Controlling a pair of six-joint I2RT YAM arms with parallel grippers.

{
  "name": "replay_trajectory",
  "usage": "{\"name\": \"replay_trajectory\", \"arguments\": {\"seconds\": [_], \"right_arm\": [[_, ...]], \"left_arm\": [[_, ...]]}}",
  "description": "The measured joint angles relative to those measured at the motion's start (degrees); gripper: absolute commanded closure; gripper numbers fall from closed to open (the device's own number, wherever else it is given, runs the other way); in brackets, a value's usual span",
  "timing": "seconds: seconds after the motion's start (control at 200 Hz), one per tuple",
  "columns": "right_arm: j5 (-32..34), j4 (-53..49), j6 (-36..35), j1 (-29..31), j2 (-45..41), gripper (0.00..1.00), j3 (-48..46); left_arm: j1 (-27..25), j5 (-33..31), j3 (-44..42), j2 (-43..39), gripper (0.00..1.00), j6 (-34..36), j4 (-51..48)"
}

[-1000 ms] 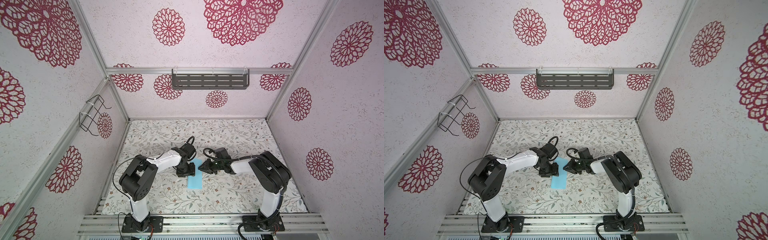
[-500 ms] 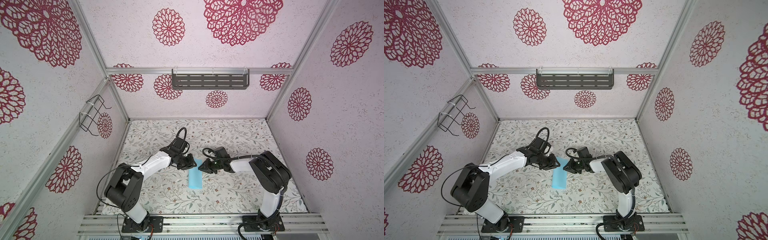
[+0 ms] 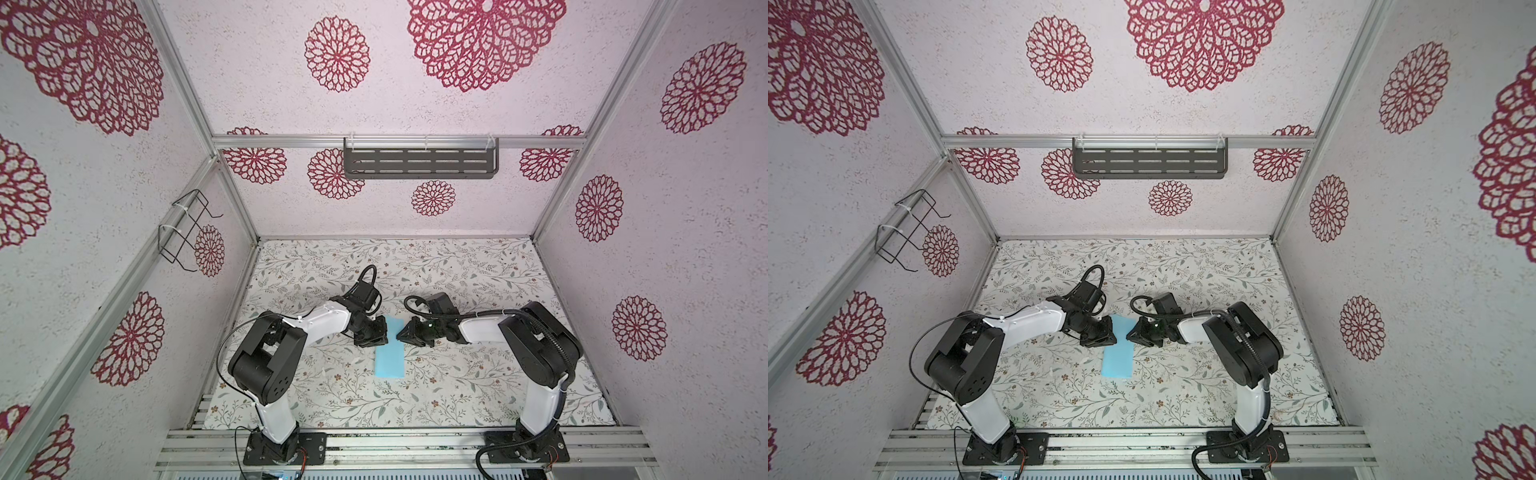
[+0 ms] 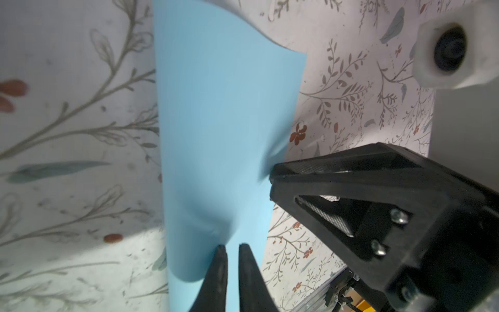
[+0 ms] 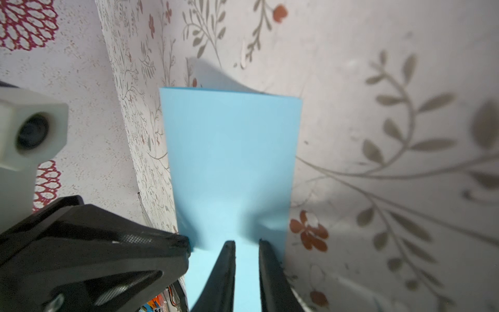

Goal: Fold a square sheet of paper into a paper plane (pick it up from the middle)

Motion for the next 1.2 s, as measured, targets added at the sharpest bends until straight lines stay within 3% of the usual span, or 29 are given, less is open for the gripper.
{"name": "replay_trajectory", "arguments": {"seconds": [1.201], "right_arm": [[0.7,-0.7,-0.6,0.2,-0.4,0.78,0.4]], "left_arm": [[-0.4,-6.3,0.9,3.1,0.90,1.9,-4.4]]}}
